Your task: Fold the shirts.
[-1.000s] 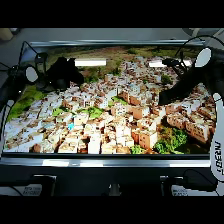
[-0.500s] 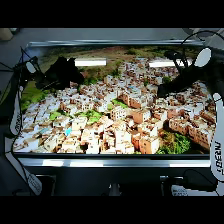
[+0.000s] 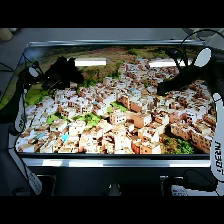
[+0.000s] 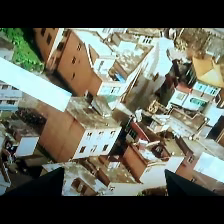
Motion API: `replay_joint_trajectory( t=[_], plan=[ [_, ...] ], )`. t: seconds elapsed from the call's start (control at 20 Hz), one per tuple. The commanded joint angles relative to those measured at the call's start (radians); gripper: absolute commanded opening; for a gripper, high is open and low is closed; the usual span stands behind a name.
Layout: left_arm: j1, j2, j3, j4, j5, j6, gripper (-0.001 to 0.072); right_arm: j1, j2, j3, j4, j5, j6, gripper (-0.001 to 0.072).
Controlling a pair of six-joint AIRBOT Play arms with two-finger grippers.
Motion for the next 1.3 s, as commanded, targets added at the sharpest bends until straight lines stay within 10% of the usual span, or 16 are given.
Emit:
replay_joint_trajectory(
  t=[0.0, 0.5, 0.75, 1.1, 1.15, 1.2, 1.25],
  plan=[
    [-0.001, -0.002, 0.000, -0.038, 0.020, -0.045, 0.0019, 0.001, 0.000, 0.001, -0.002, -0.014, 0.000, 0.0672],
    [-0.175, 0.655, -0.001, -0.158, -0.024, 0.529, 0.0022, 0.001, 0.232, 0.220, -0.211, -0.135, -0.100, 0.0671],
    [-0.518, 0.862, -0.138, -0.157, -0.040, 0.530, 0.0022, 0.001, 0.542, 0.244, -0.233, -0.135, -0.032, 0.0671],
    [-0.942, 0.623, -0.490, -0.156, 0.074, 0.360, 0.0044, 0.001, 0.684, 0.244, -0.237, 0.037, -0.006, 0.0671],
    [-0.964, 0.570, -0.486, -0.164, 0.047, 0.353, 0.0291, 0.001, 0.677, 0.244, -0.237, 0.071, -0.006, 0.0671],
    [-0.968, 0.535, -0.472, -0.166, -0.003, 0.322, 0.0693, 0.001, 0.663, 0.244, -0.237, 0.111, -0.007, 0.0671],
    [-0.951, 0.526, -0.460, -0.158, -0.063, 0.319, 0.0714, 0.001, 0.639, 0.244, -0.236, 0.173, -0.016, 0.0672]
  ],
)
